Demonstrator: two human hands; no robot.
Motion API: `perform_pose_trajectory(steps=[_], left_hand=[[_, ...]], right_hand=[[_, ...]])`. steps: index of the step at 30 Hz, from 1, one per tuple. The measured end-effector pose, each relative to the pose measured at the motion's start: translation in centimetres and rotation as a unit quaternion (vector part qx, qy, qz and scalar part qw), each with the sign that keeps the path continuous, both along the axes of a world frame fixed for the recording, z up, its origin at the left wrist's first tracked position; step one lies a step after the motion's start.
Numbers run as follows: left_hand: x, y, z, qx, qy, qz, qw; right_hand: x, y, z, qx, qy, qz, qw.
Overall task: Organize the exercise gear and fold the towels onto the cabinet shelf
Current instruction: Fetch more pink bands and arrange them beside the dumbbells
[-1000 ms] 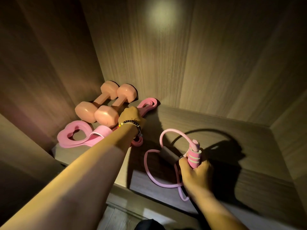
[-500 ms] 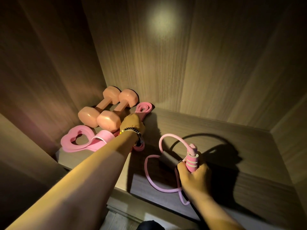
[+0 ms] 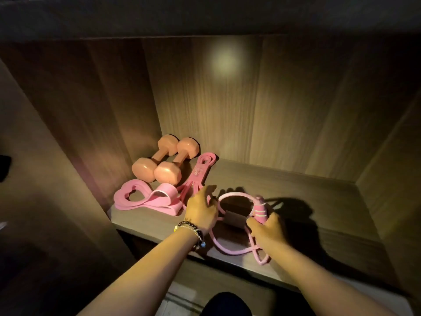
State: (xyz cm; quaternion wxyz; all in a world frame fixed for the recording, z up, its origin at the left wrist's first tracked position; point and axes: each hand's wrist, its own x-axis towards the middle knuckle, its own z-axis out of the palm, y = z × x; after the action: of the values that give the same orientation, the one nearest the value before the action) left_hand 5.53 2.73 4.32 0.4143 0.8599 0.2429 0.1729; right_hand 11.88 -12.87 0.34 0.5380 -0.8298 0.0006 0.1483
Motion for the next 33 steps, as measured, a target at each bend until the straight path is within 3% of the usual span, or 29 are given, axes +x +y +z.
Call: perform_pose_trajectory(steps=[5,9,12,17,21,25,33], left_hand=[[-4.0,-0.9,0.8,-0.063,-0.039,0.023,0.997],[-6.4,-2.5,2.4,-0.116,-0.063,0.001,0.991],[-8.2,-3.5,3.4,-0.152,-0.082,-0.011,0.985],[-10.7,-5.2,4.5,-0.164,-0.011,-0.085,0.983],[-12.1,-6.4,4.8,-0.321,0.055,-0.114,0.939],[-13.1,-6.7,4.9,-0.376,0.014,-0.106,0.920],[-14.6,-6.0,5.4,-0.461,-0.104,-0.093,0.876]], right_hand=[[-1.0,-1.7,4.0,-0.041,0.042,0.083,0.995],[-2.6,-3.9,8.9,-0.167,-0.095,0.210,0.958],[-4.2,-4.9,12.2,-0.146,-0.205,0.285,0.925],[-7.6,-6.1,16.1,-0.120,-0.309,0.313,0.890],[-10.0,-6.6,17.1,-0.097,-0.344,0.313,0.880],[-11.6,-7.1,17.6,-0.072,-0.343,0.357,0.866],[-11.8,-7.6,16.3,-0.152,-0.379,0.396,0.823]])
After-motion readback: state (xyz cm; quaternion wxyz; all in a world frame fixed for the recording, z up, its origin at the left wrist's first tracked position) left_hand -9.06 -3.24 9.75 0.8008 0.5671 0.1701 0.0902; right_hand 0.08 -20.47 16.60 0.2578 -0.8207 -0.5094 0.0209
